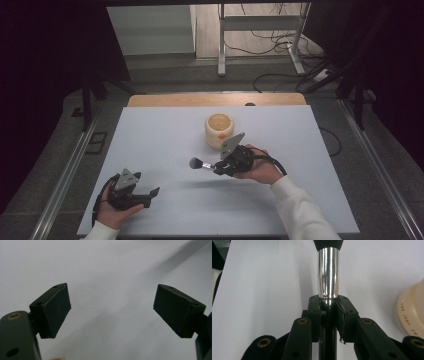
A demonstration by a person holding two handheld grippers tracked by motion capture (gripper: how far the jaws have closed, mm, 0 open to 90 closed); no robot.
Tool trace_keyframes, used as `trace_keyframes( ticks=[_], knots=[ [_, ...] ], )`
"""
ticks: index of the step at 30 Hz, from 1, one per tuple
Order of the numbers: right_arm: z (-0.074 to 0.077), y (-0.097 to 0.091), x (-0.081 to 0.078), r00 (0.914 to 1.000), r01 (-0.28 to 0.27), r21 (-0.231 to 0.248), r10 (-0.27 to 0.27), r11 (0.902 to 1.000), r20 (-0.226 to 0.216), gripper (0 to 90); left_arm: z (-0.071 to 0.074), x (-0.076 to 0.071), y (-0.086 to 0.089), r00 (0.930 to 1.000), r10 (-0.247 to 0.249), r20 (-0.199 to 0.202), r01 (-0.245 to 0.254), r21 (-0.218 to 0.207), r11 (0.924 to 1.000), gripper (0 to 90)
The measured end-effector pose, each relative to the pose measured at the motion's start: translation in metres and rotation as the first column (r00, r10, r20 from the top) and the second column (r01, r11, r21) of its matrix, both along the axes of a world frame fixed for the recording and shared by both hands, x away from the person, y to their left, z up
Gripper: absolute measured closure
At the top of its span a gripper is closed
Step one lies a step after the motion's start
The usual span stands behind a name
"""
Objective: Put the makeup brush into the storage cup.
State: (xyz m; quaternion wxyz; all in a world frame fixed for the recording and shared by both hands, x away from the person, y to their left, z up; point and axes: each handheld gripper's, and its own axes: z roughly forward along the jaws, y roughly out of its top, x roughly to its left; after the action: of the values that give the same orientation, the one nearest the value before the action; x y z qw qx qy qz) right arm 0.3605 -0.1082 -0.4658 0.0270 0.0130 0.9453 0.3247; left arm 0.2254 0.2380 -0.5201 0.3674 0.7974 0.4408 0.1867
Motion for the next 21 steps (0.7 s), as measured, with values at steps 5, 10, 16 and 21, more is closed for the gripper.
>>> trace_keyframes(
  ticks=[5, 10, 16, 21],
  knots=[
    [0.004, -0.006, 0.000, 0.9991, 0.042, 0.044, -0.042, 0.9981, -0.008, 74.2, 0.001, -0.001, -0.001, 1.0000, -0.004, 0.005, 0.004, 0.000, 1.0000, 14.6],
    [0.009, -0.016, 0.003, 0.9967, 0.079, 0.097, -0.077, 0.9921, -0.028, 74.2, 0.001, -0.001, -0.002, 1.0000, -0.006, 0.004, 0.006, 0.001, 1.0000, 14.6],
    [0.016, -0.023, 0.005, 0.9929, 0.119, 0.141, -0.116, 0.9829, -0.029, 74.2, 0.001, -0.002, -0.002, 1.0000, -0.006, 0.004, 0.006, 0.005, 1.0000, 14.7],
    [0.019, -0.027, 0.007, 0.9871, 0.160, 0.180, -0.156, 0.9706, -0.038, 74.2, 0.001, -0.002, -0.002, 0.9999, -0.008, 0.007, 0.008, 0.009, 0.9999, 14.7]
  ],
)
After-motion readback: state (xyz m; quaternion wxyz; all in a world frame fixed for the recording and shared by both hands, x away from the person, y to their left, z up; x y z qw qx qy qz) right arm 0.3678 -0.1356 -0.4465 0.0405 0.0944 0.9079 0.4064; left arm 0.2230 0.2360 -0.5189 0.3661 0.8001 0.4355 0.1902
